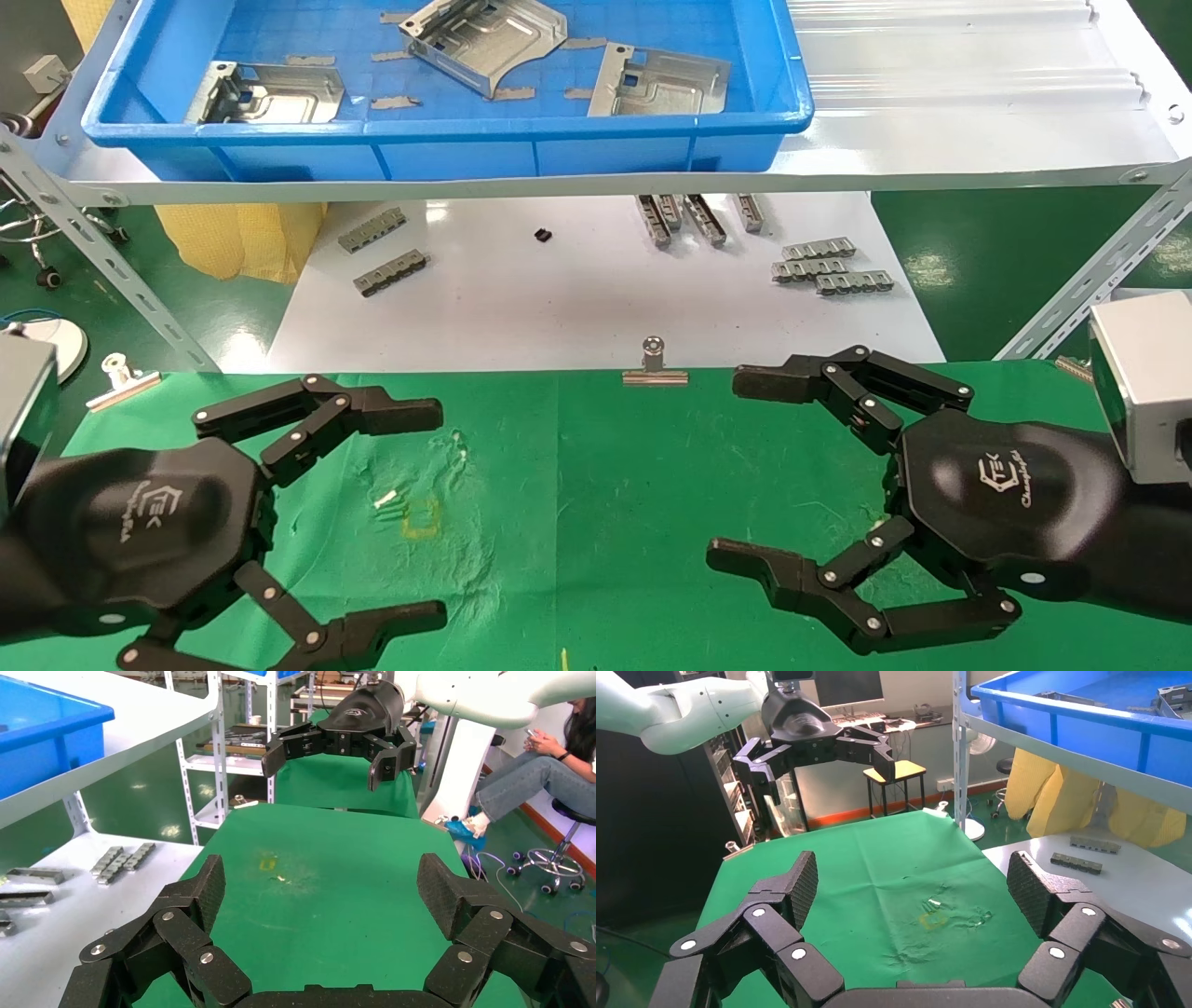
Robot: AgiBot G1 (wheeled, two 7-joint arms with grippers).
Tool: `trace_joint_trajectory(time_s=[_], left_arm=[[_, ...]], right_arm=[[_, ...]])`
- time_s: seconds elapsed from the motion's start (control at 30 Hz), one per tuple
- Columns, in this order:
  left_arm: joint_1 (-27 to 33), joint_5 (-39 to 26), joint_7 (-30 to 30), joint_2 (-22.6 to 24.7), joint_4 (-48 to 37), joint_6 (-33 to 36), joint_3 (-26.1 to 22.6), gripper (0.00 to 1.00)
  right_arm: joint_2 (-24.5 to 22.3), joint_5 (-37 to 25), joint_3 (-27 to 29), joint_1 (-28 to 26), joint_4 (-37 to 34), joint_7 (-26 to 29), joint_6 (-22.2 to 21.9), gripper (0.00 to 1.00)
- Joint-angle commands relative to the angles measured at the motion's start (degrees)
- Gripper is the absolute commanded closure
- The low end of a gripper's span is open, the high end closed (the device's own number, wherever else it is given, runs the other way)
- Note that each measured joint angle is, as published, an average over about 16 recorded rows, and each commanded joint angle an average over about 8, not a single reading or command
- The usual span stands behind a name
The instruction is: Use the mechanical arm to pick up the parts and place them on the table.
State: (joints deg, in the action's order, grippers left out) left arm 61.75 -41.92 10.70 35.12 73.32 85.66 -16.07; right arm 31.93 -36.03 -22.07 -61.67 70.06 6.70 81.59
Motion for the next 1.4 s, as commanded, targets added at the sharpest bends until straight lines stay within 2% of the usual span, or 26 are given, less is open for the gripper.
trace_joint_trajectory(time_s=[0.03,0.2,0.47,1.4], left_arm=[[0.0,0.0,0.0,0.0,0.0,0.0,0.0,0.0],[0.0,0.0,0.0,0.0,0.0,0.0,0.0,0.0],[0.0,0.0,0.0,0.0,0.0,0.0,0.0,0.0],[0.0,0.0,0.0,0.0,0.0,0.0,0.0,0.0]], right_arm=[[0.0,0.0,0.0,0.0,0.0,0.0,0.0,0.0],[0.0,0.0,0.0,0.0,0.0,0.0,0.0,0.0],[0.0,0.0,0.0,0.0,0.0,0.0,0.0,1.0],[0.0,0.0,0.0,0.0,0.0,0.0,0.0,1.0]])
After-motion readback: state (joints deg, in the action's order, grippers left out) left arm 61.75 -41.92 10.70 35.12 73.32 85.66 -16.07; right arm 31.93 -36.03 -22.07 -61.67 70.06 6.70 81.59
